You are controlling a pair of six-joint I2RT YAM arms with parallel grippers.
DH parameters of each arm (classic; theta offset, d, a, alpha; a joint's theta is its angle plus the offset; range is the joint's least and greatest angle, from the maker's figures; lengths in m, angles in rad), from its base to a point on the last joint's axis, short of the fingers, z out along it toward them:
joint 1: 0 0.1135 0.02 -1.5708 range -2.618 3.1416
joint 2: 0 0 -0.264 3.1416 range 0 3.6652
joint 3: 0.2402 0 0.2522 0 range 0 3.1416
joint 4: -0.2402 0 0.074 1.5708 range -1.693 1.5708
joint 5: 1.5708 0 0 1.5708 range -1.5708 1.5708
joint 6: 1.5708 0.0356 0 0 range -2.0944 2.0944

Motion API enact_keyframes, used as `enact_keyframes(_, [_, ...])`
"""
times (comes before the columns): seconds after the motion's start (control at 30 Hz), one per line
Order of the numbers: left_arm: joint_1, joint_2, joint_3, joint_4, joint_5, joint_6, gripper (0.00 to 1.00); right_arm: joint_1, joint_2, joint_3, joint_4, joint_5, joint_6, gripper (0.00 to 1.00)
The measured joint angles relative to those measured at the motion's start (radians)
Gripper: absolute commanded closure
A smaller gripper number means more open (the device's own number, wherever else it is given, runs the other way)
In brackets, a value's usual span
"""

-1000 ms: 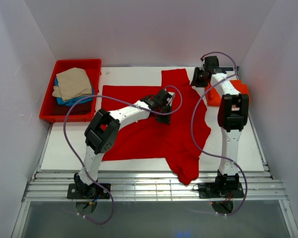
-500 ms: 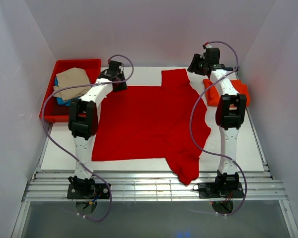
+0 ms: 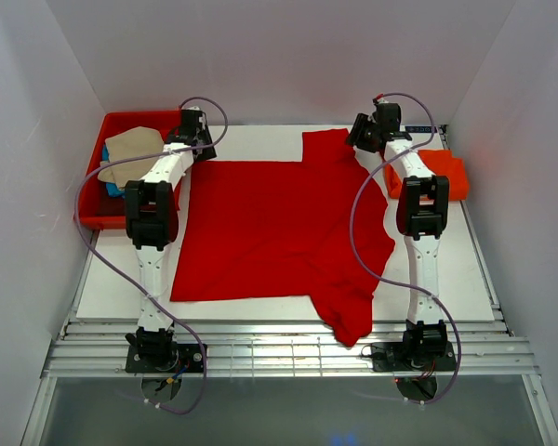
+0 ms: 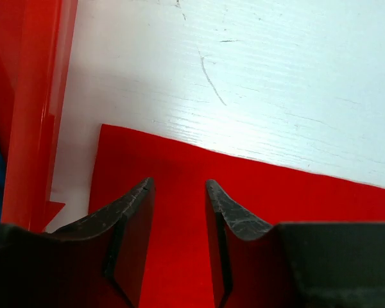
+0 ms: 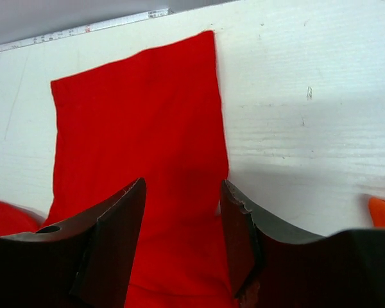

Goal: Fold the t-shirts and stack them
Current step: Flatten the tshirt out

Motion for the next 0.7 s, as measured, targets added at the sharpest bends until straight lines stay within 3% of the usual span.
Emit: enact_keyframes(0.7, [0.028,0.030,-0.016,0.023,-0.109,0.023,0.51,0.015,0.054,0.009,0.021,-0.052,0.052,0.42])
